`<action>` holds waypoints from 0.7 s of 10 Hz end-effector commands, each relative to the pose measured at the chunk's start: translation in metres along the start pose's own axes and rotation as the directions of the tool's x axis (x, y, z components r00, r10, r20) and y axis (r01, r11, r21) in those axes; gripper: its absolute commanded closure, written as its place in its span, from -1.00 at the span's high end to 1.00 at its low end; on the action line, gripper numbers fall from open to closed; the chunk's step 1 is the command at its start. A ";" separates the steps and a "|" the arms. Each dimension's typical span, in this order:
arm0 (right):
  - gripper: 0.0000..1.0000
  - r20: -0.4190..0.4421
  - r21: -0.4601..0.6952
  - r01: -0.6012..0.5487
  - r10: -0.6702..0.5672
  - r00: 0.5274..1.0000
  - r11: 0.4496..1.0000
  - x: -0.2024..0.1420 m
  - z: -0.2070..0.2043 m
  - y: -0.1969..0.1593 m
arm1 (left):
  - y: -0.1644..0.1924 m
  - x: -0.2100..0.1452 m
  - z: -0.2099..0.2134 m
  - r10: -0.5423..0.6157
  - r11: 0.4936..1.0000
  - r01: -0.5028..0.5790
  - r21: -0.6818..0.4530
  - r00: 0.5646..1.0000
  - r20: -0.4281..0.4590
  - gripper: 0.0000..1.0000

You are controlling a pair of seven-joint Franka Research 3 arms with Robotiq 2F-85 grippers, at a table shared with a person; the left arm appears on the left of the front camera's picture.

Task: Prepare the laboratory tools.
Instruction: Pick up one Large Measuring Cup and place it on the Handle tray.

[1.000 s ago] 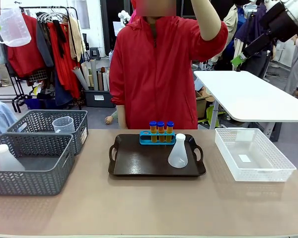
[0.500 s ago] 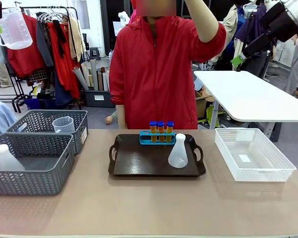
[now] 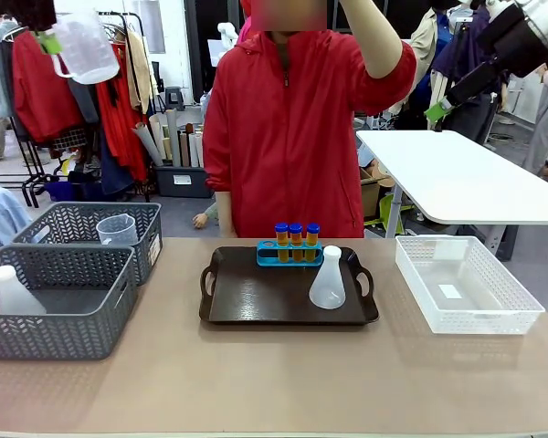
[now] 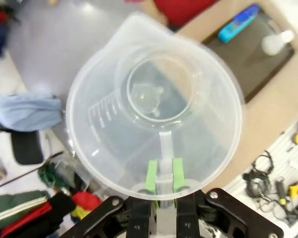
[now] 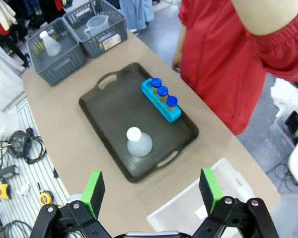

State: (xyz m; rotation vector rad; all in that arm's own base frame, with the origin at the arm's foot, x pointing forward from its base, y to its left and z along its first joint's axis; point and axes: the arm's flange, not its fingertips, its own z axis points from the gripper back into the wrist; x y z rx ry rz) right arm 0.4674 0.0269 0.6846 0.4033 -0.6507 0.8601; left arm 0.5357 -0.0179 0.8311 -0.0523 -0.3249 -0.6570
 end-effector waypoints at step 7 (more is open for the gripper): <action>1.00 0.005 0.006 -0.005 0.005 1.000 1.000 0.000 0.001 0.001 | -0.094 0.063 -0.057 -0.387 0.915 0.388 -0.113 0.922 0.032 -1.00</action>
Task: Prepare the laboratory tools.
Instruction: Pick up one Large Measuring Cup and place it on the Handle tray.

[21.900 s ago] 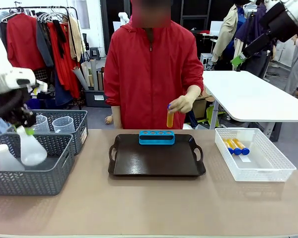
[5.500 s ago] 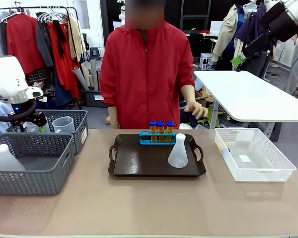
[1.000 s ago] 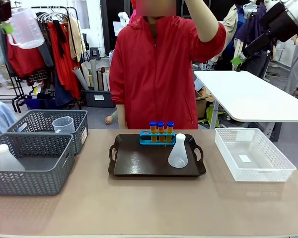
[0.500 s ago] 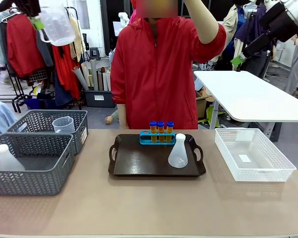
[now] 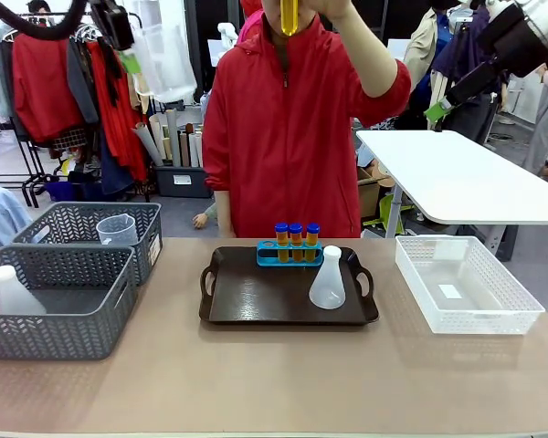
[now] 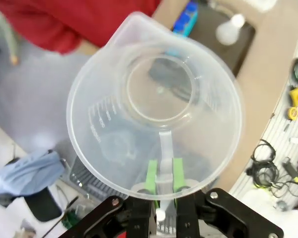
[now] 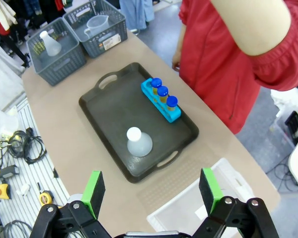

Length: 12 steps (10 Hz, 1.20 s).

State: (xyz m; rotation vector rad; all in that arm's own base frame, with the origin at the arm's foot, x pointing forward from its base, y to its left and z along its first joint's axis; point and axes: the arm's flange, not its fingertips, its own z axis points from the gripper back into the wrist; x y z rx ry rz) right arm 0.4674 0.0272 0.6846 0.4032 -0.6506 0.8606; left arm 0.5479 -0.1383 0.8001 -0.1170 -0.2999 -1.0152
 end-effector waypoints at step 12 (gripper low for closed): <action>1.00 0.005 0.006 -0.004 0.004 1.000 1.000 0.000 0.001 0.001 | -0.052 -0.021 -0.051 -0.187 0.977 0.172 -0.124 0.975 -0.119 -1.00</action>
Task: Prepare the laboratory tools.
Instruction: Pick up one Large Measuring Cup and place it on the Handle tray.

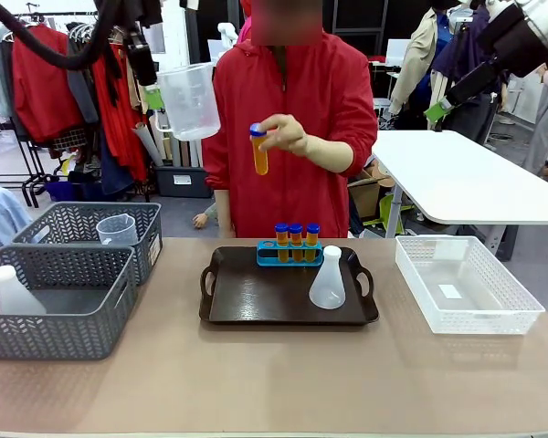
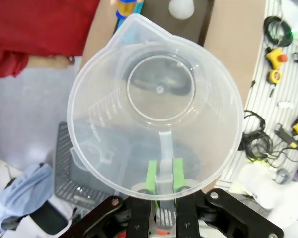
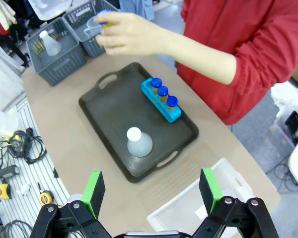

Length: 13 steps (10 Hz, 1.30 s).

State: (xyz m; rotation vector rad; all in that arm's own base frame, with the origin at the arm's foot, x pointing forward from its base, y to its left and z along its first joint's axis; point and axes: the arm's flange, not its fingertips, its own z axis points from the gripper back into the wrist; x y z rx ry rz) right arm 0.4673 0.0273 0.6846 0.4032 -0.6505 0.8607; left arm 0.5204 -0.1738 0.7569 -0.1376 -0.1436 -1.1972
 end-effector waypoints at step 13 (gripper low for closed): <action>1.00 0.006 0.006 -0.004 0.004 1.000 1.000 0.000 0.001 0.001 | -0.001 -0.022 -0.003 0.027 1.000 -0.028 -0.007 0.999 -0.026 -1.00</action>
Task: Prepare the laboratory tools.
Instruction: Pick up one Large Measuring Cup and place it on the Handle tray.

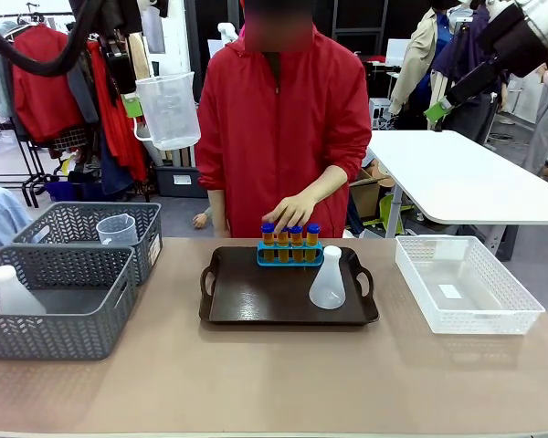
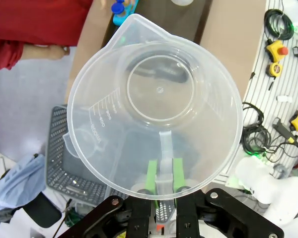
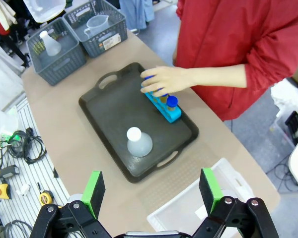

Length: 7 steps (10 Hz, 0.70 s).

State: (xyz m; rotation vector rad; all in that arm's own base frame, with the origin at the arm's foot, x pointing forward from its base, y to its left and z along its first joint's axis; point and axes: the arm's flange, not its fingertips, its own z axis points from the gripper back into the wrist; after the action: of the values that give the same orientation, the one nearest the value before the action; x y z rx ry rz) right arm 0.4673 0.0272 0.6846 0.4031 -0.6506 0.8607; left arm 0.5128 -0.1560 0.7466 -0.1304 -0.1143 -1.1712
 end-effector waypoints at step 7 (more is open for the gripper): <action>1.00 0.006 0.006 -0.004 0.004 1.000 1.000 0.000 0.001 0.001 | -0.024 0.047 -0.016 -0.130 0.985 0.142 0.101 0.985 -0.115 -1.00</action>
State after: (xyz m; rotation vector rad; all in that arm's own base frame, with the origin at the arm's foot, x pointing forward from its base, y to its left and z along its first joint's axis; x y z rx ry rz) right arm 0.4673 0.0273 0.6846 0.4031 -0.6505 0.8607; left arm 0.5050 -0.2078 0.7378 -0.0007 -0.0815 -1.2635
